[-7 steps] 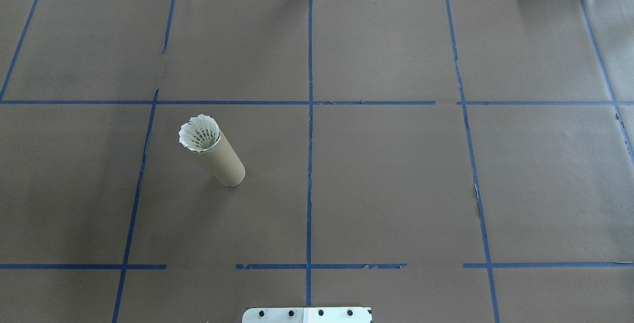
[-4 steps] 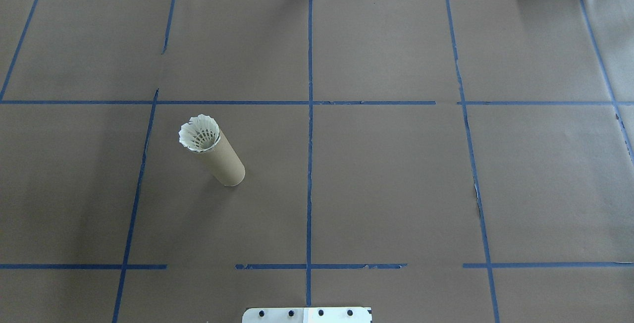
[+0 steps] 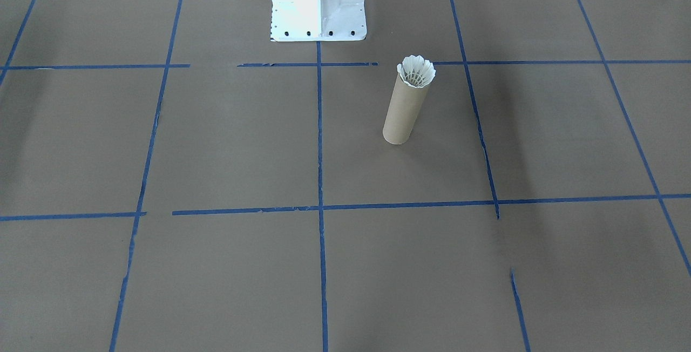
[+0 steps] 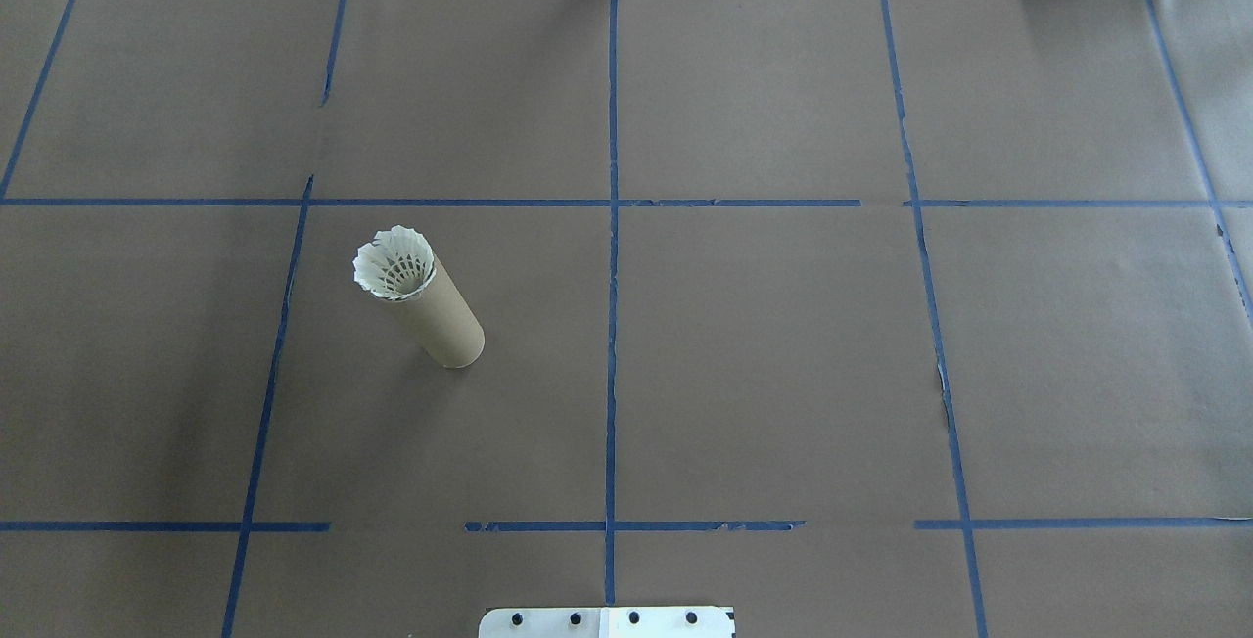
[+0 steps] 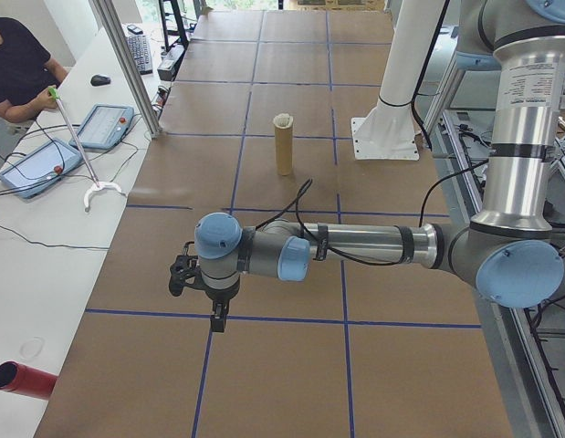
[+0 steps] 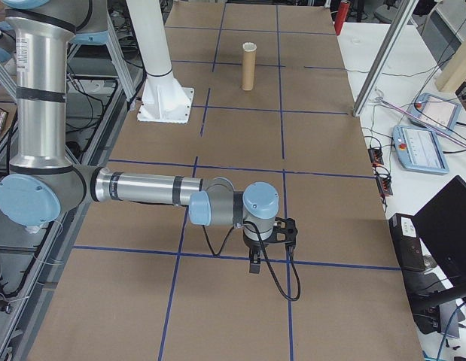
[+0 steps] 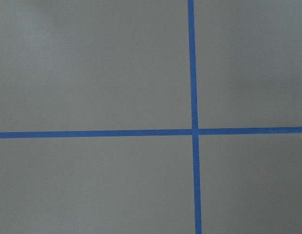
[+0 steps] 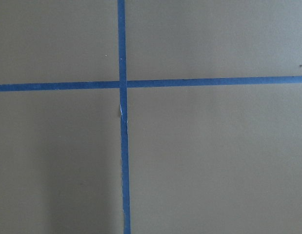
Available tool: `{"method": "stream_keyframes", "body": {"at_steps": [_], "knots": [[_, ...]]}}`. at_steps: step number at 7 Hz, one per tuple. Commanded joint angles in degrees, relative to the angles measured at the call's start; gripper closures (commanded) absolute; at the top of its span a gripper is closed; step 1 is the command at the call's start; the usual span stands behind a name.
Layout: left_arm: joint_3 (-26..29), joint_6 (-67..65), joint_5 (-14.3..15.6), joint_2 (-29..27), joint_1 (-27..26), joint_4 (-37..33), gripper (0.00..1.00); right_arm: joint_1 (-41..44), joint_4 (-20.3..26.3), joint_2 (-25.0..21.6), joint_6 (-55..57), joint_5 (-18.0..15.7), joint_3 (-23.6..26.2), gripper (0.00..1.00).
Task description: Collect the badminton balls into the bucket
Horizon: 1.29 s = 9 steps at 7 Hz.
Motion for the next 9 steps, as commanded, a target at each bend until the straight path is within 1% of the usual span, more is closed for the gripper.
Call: {"method": "stream_keyframes", "body": {"at_steps": [1,2,6,7,8,9], "knots": [[-0.4,0.0,-0.4,0.9,-0.1,0.1,0.0,0.0,0.0,0.0,0.0,0.0,0.0,0.0],[-1.4,0.0,-0.4,2.1,-0.1,0.1,0.0,0.0,0.0,0.0,0.0,0.0,0.0,0.0],[-1.4,0.0,-0.2,2.0,0.0,0.4,0.0,0.0,0.0,0.0,0.0,0.0,0.0,0.0],[-1.0,0.0,-0.2,2.0,0.0,1.1,0.0,0.0,0.0,0.0,0.0,0.0,0.0,0.0],[-1.4,0.1,-0.2,1.8,0.0,4.5,0.0,0.0,0.0,0.0,0.0,0.0,0.0,0.0],[-1.4,0.3,-0.3,1.8,0.0,6.3,0.0,0.0,0.0,0.0,0.0,0.0,0.0,0.0]]}}
